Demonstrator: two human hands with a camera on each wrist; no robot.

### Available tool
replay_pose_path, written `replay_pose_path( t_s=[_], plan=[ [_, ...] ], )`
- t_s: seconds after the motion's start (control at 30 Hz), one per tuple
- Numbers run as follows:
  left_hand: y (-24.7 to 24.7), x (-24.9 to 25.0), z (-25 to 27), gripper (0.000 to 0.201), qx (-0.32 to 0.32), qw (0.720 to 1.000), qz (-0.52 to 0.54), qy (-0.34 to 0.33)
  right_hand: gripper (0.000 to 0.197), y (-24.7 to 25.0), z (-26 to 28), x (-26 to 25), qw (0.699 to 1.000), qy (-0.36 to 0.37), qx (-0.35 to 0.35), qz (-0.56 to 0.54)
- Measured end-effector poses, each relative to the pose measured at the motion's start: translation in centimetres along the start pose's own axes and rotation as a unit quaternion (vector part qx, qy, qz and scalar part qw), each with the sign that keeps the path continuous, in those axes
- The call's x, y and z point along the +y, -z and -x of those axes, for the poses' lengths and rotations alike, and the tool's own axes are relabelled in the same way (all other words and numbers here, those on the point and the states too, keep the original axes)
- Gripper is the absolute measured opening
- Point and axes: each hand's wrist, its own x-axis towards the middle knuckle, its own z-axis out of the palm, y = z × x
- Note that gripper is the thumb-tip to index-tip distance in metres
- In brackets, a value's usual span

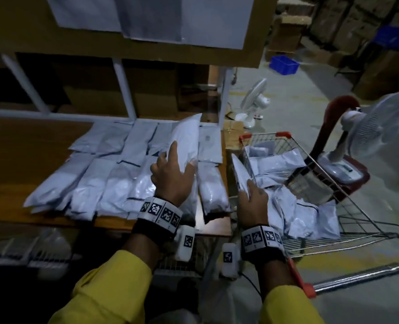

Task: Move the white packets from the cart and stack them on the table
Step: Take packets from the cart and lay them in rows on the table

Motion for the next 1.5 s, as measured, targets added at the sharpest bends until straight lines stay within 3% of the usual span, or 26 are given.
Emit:
replay_pose_path(
  t_s=[0.17, 0.33, 0.43, 0.67, 0.87, 1.07, 1.27, 1.5],
  plan=[
    [3.1, -3.7, 2.1, 0.071, 0.029, 0.999, -0.018, 0.033, 0.061, -4.0, 2.9, -0.4, 0.997, -0.014, -0.007, -0.075],
    [5.5, -6.4, 1.7, 0.070, 0.039, 0.998, -0.027, 0.046, 0.061, -6.6, 3.7, -1.2, 0.998, -0.021, -0.006, -0.065],
    [6.6, -7.7, 0.4, 0.069, 0.039, 0.998, -0.019, 0.041, 0.050, -7.6, 3.1, -1.3, 0.997, -0.029, 0.018, -0.066],
    [7.9, -11.0, -3.2, 0.070, 0.000, 1.000, -0.016, 0.007, 0.050, -10.4, 4.0, -2.6, 0.992, -0.045, 0.103, -0.056],
    [8.5, -15.0, -5.1, 0.070, -0.016, 1.000, -0.007, 0.001, 0.050, -12.3, 5.4, -5.4, 0.985, 0.000, 0.170, 0.037],
    [10.1, -19.7, -6.3, 0.072, -0.004, 0.999, -0.042, 0.032, 0.055, -15.4, 5.9, -8.9, 0.978, 0.065, 0.162, 0.114],
    [11.2, -23.8, -6.3, 0.073, -0.021, 0.995, -0.078, 0.062, 0.053, -18.2, 5.9, -9.8, 0.968, 0.041, 0.140, 0.202],
    [9.5, -24.4, -4.8, 0.074, -0.040, 0.993, -0.091, 0.061, 0.049, -19.1, 5.0, -9.4, 0.959, 0.010, 0.121, 0.257]
  ],
)
